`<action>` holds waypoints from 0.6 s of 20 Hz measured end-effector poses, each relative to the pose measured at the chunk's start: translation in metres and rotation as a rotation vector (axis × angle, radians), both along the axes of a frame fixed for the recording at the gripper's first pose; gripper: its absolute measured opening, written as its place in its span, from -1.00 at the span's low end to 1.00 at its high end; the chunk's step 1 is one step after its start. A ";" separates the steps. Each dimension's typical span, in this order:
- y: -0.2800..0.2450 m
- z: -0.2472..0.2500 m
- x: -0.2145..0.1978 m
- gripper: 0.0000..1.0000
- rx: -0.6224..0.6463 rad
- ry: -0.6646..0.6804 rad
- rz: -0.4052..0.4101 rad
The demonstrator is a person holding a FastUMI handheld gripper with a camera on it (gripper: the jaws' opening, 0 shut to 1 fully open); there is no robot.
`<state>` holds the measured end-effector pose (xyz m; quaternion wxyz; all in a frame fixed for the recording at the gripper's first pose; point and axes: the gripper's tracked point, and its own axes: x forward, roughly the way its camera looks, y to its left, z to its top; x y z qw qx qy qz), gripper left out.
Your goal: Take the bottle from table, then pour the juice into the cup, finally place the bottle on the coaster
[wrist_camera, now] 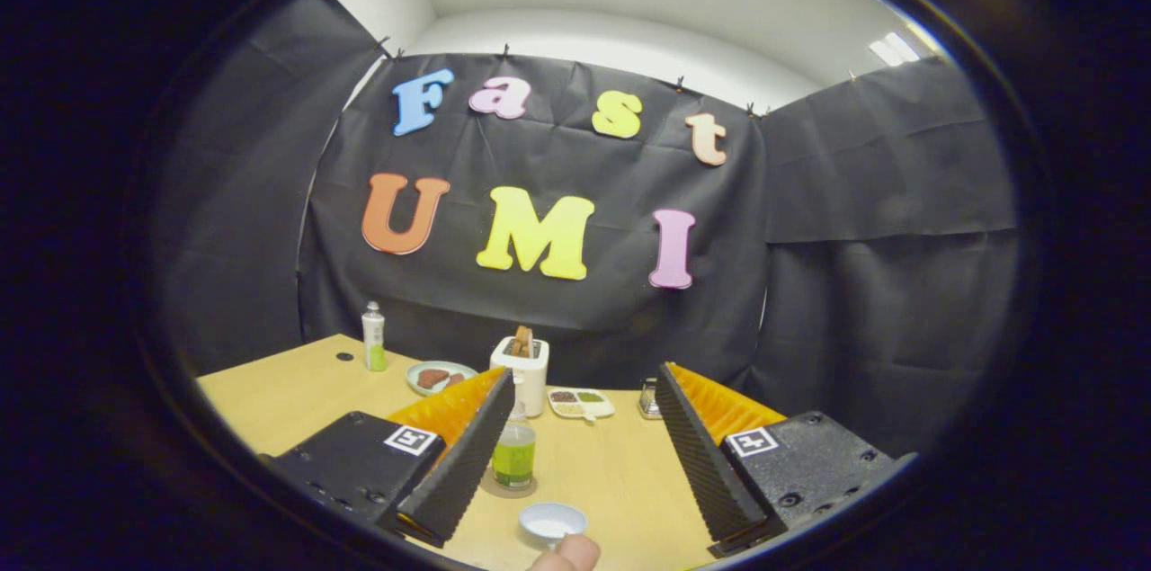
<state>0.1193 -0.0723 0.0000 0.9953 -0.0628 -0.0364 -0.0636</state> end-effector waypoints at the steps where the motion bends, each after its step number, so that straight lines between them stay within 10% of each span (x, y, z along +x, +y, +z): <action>1: 0.003 0.001 -0.011 1.00 0.011 0.022 0.022; 12: -0.008 -0.014 -0.117 1.00 0.166 0.074 0.164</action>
